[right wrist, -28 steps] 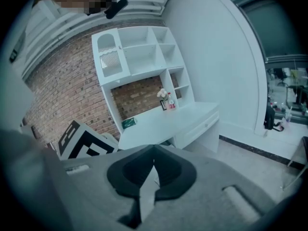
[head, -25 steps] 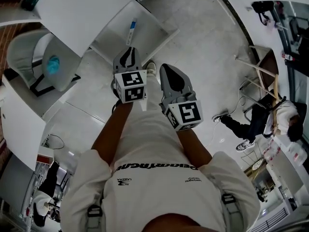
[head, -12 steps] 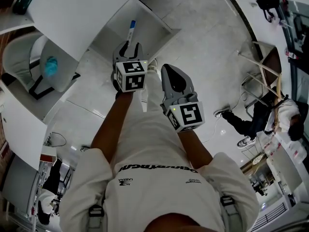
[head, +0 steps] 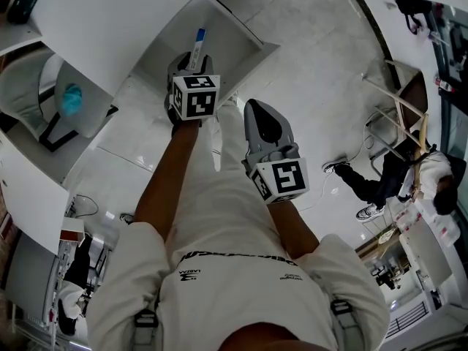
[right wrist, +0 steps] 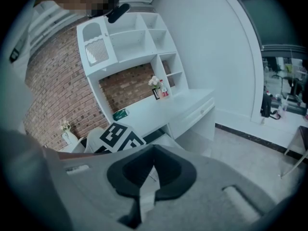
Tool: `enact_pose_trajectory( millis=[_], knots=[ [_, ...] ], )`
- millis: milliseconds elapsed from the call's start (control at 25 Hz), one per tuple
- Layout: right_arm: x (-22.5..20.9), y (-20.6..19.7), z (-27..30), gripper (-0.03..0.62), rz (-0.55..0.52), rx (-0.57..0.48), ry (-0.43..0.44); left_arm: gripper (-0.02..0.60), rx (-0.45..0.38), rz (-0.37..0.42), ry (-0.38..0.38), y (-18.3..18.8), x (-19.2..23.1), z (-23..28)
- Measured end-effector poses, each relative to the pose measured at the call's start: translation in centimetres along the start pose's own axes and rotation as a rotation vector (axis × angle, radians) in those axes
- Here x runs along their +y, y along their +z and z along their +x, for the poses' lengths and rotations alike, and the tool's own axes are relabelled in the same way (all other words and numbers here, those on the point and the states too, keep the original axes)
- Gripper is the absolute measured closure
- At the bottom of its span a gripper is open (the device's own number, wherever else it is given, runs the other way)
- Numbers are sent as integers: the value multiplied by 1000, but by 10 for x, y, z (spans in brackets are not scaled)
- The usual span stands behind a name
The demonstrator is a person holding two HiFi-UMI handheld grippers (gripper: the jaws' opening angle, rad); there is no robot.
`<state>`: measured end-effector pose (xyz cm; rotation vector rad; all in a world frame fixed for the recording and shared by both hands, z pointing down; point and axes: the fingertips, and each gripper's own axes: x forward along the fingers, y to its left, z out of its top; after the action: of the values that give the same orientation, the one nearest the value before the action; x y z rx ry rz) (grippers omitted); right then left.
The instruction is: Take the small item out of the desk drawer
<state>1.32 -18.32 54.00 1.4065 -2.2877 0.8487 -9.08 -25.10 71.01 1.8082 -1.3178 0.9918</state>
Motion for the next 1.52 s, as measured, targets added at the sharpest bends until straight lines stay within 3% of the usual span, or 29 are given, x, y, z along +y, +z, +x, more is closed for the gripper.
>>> enact_pose_trajectory(
  millis=[800, 1520],
  knots=[
    [-30, -15, 30, 594, 25, 57, -34, 439, 170, 5, 40, -31, 14, 87],
    [-36, -23, 30, 594, 10, 76, -47, 489, 235, -9, 43, -43, 14, 109]
  ],
)
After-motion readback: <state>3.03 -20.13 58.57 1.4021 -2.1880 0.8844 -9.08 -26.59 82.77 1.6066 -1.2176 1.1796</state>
